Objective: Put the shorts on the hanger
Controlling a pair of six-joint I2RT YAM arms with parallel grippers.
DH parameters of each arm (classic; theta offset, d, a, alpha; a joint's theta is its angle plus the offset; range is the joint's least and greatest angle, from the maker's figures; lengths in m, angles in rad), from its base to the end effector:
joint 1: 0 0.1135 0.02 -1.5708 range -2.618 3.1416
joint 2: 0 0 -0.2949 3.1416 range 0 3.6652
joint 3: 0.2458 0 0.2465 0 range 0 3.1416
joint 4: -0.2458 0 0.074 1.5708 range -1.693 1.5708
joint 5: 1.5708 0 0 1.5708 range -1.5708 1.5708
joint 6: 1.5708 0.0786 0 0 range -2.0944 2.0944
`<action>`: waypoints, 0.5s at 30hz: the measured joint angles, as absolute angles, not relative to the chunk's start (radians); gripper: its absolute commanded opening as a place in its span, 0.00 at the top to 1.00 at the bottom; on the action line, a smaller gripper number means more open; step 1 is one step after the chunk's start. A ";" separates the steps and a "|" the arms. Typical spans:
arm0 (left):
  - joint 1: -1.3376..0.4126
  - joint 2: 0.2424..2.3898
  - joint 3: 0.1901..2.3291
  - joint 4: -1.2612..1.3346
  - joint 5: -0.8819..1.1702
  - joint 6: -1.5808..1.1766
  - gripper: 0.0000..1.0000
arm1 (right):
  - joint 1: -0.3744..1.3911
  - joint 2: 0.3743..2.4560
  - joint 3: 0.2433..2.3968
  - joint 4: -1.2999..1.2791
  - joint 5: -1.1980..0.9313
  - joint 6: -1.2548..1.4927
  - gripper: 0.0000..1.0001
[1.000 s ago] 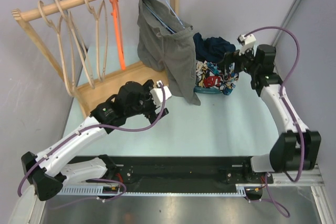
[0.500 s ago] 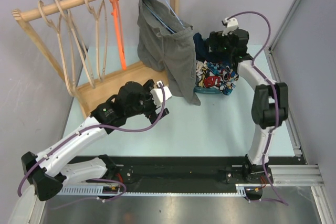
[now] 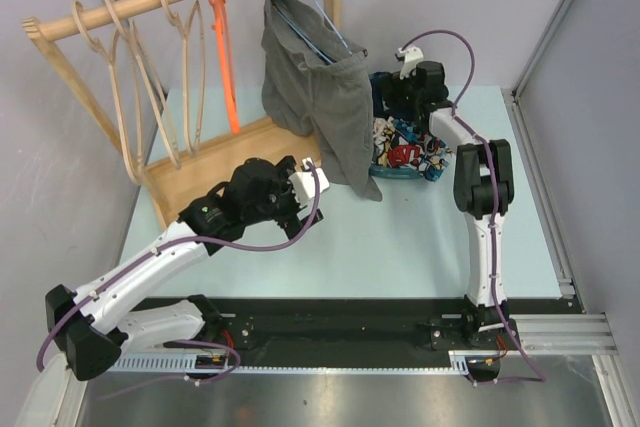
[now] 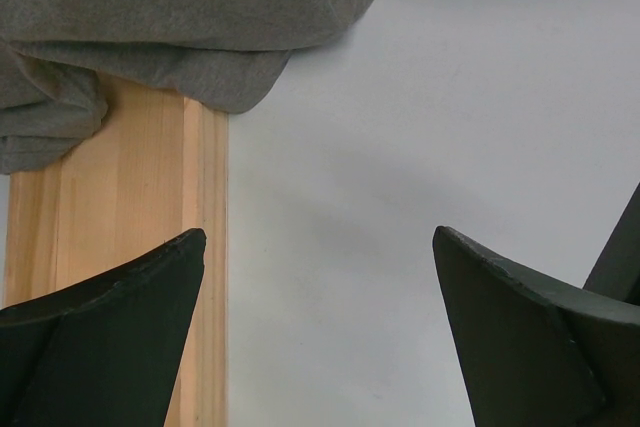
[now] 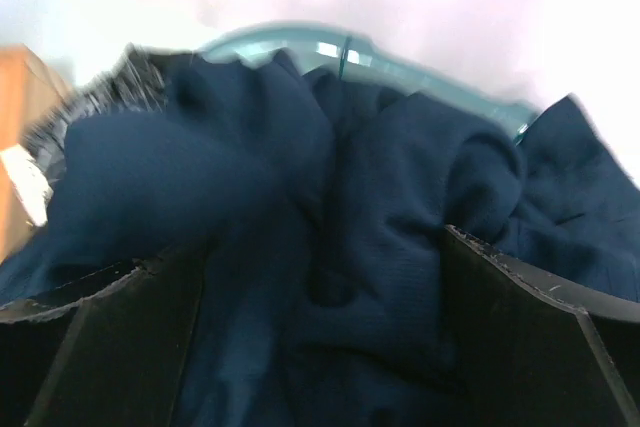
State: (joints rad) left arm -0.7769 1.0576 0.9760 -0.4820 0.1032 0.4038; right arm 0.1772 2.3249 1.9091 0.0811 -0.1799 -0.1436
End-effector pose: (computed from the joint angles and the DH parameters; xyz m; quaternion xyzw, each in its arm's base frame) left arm 0.1705 -0.1790 0.3294 0.5076 0.7128 -0.1338 0.4652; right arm 0.5958 0.1210 0.2370 -0.1810 0.7930 0.0829 0.5758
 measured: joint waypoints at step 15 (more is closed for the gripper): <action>-0.777 1.058 0.976 -0.480 0.088 0.420 0.00 | 0.180 2.352 2.145 -0.129 -0.122 -0.181 1.00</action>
State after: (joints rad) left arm -0.7769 1.0580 0.9760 -0.4805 0.0875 0.4198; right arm 0.1802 2.3520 2.1448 -0.1291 -0.1223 -0.1806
